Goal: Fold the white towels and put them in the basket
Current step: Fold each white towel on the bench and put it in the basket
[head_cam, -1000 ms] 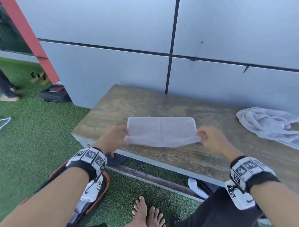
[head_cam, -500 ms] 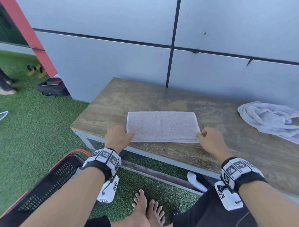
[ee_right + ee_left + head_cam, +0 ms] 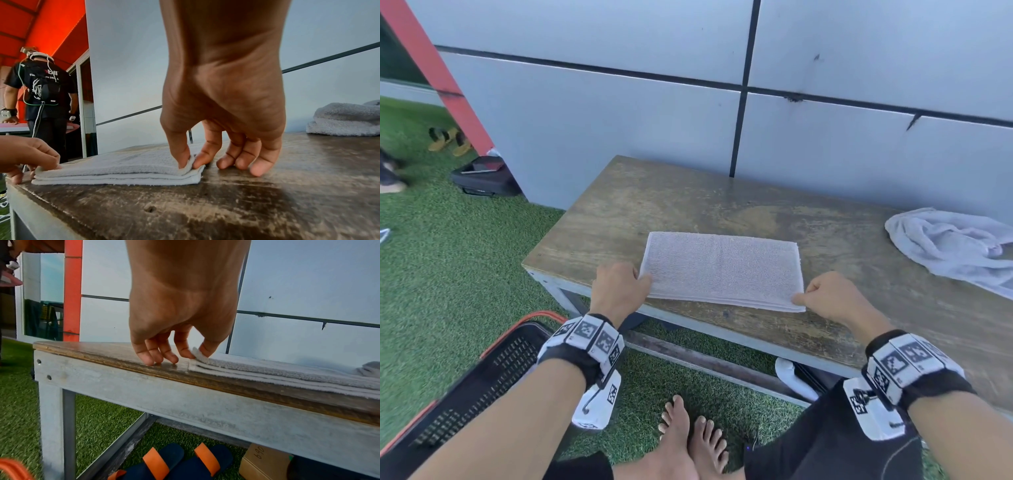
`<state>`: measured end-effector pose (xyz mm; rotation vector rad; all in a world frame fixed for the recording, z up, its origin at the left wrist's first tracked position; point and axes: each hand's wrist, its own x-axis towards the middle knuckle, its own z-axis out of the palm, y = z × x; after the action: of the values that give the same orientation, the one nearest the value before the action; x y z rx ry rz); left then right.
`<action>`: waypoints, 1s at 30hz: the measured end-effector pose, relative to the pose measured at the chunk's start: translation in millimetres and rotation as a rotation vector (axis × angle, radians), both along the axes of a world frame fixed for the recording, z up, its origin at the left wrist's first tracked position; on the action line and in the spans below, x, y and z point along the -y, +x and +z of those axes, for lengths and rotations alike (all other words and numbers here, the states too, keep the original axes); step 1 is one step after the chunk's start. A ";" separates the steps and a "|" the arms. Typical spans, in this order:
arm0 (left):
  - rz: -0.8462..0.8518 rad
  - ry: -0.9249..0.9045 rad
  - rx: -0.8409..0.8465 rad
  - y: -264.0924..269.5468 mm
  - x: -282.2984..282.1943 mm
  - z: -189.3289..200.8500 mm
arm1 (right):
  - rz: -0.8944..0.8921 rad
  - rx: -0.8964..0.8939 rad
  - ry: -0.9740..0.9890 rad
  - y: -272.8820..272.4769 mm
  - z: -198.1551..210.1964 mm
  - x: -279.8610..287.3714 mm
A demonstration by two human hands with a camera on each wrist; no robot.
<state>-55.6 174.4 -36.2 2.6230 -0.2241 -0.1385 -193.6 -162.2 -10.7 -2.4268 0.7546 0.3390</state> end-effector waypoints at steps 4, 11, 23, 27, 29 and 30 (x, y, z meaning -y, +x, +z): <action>0.067 0.093 0.077 -3.2 15.7 9.3 | 0.014 -0.076 -0.158 8.6 6.4 -4.9; -0.453 0.001 0.248 -9.9 102.1 -0.9 | 0.268 0.410 -0.327 55.5 -7.5 -75.3; -0.460 0.251 0.162 4.8 101.8 -37.6 | 0.351 0.159 -0.341 70.5 -54.7 -83.9; -0.425 0.233 0.155 9.6 94.3 -37.3 | 0.326 0.167 -0.351 68.9 -54.8 -83.0; -0.408 0.241 0.147 13.2 88.1 -38.5 | 0.306 0.157 -0.365 67.0 -54.4 -79.9; -0.402 0.246 0.146 14.7 85.3 -39.0 | 0.299 0.151 -0.370 65.7 -53.8 -77.6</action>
<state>-40.8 89.2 -75.1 2.7996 -0.8329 -0.1157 -127.9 -84.5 -64.5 -2.8837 0.4137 0.1343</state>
